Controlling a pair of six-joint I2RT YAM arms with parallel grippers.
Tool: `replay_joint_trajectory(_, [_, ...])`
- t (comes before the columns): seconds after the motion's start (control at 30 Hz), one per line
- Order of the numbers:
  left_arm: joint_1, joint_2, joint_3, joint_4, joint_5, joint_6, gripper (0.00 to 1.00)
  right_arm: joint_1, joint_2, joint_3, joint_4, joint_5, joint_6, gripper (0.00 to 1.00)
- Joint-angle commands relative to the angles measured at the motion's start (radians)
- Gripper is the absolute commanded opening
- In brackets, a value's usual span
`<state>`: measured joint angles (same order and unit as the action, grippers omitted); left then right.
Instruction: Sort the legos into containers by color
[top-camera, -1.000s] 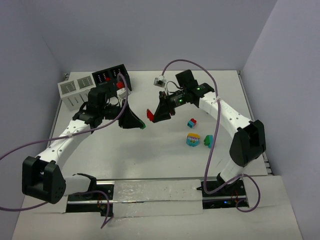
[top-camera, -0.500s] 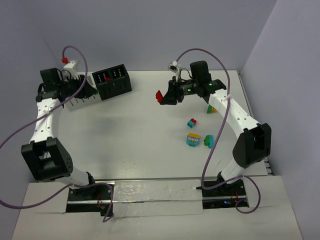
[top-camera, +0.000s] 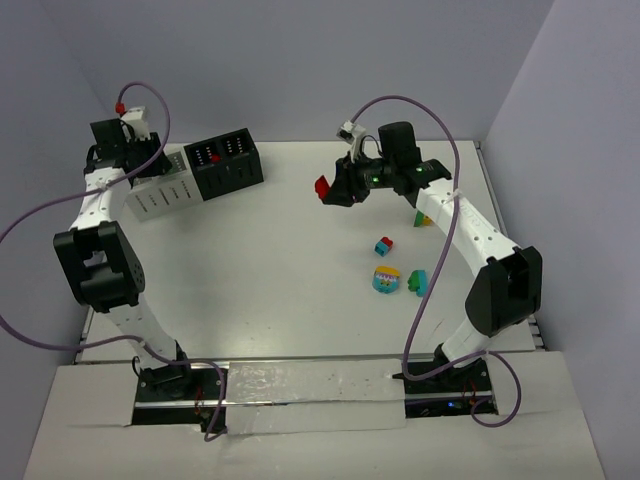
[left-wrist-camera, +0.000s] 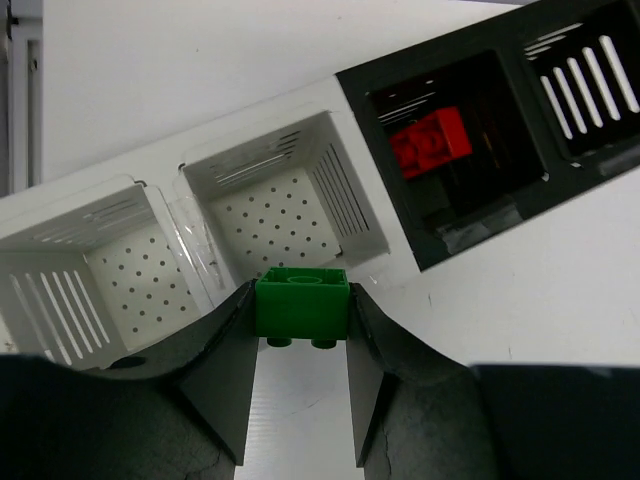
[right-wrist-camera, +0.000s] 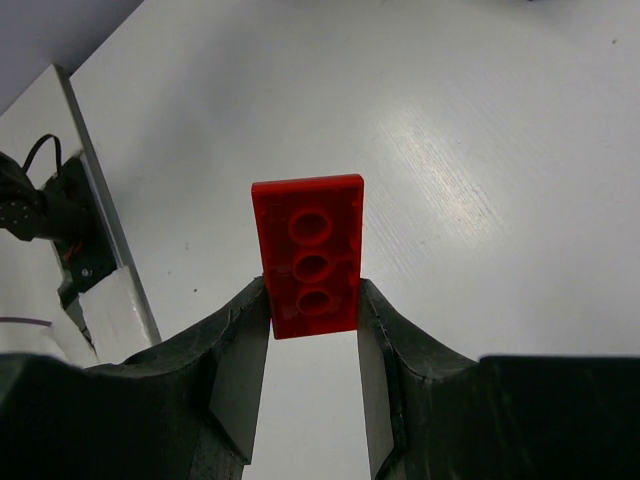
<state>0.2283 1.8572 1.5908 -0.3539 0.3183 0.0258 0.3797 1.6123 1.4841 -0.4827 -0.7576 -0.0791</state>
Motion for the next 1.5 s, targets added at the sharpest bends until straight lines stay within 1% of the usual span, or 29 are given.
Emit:
replay_joint_trajectory(0.0, [-0.001, 0.043, 0.09, 0.065, -0.073, -0.05, 0.19, 0.016, -0.039, 0.002, 0.021, 0.024, -0.022, 0.0])
replay_joint_trajectory(0.13, [-0.001, 0.078, 0.113, 0.071, -0.068, -0.045, 0.29, 0.025, -0.029, 0.013, 0.013, 0.029, -0.028, 0.0])
replay_joint_trajectory(0.33, [-0.001, 0.116, 0.152, 0.073, -0.072, -0.041, 0.39, 0.044, -0.014, 0.021, 0.007, 0.037, -0.033, 0.0])
replay_joint_trajectory(0.4, [0.0, 0.124, 0.165, 0.069, -0.072, -0.037, 0.46, 0.047, -0.015, 0.022, 0.004, 0.044, -0.036, 0.0])
replay_joint_trajectory(0.43, [0.0, 0.125, 0.17, 0.066, -0.071, -0.037, 0.51, 0.049, -0.015, 0.022, 0.003, 0.044, -0.037, 0.0])
replay_joint_trajectory(0.5, [0.0, 0.12, 0.181, 0.059, -0.052, -0.037, 0.69, 0.059, -0.02, 0.021, 0.0, 0.06, -0.047, 0.0])
replay_joint_trajectory(0.57, [0.0, 0.115, 0.192, 0.054, -0.042, -0.037, 0.71, 0.067, -0.022, 0.021, -0.002, 0.066, -0.051, 0.0])
replay_joint_trajectory(0.6, [0.0, 0.099, 0.202, 0.04, -0.016, -0.037, 0.81, 0.071, -0.023, 0.022, -0.004, 0.067, -0.054, 0.0])
replay_joint_trajectory(0.63, [-0.001, 0.091, 0.209, 0.039, -0.007, -0.038, 0.83, 0.074, -0.023, 0.022, -0.005, 0.067, -0.054, 0.0])
replay_joint_trajectory(0.77, [-0.001, 0.024, 0.217, 0.0, 0.086, -0.037, 0.83, 0.096, -0.03, 0.025, -0.01, 0.063, -0.061, 0.0])
replay_joint_trajectory(0.8, [-0.001, 0.0, 0.204, -0.004, 0.135, -0.037, 0.82, 0.1, -0.032, 0.024, -0.008, 0.063, -0.063, 0.0])
replay_joint_trajectory(0.83, [-0.001, -0.029, 0.184, -0.01, 0.219, -0.038, 0.81, 0.104, -0.036, 0.02, -0.007, 0.064, -0.062, 0.0])
replay_joint_trajectory(0.93, [-0.005, -0.129, 0.085, -0.02, 0.346, -0.066, 0.8, 0.122, -0.05, 0.007, 0.005, 0.071, -0.059, 0.0])
replay_joint_trajectory(1.0, [-0.014, -0.209, -0.025, -0.021, 0.416, -0.103, 0.79, 0.136, -0.056, -0.001, 0.005, 0.084, -0.069, 0.0])
replay_joint_trajectory(1.17, [-0.088, -0.413, -0.297, -0.005, 0.488, -0.182, 0.79, 0.215, -0.074, -0.019, 0.019, 0.184, -0.102, 0.0])
replay_joint_trajectory(1.23, [-0.162, -0.49, -0.379, 0.002, 0.524, -0.217, 0.81, 0.245, -0.073, -0.019, 0.029, 0.206, -0.103, 0.0])
replay_joint_trajectory(1.33, [-0.23, -0.556, -0.469, 0.031, 0.586, -0.289, 0.83, 0.28, -0.063, -0.003, 0.042, 0.22, -0.089, 0.0])
replay_joint_trajectory(1.47, [-0.293, -0.604, -0.528, 0.091, 0.658, -0.37, 0.85, 0.311, -0.044, 0.022, 0.046, 0.19, -0.065, 0.0])
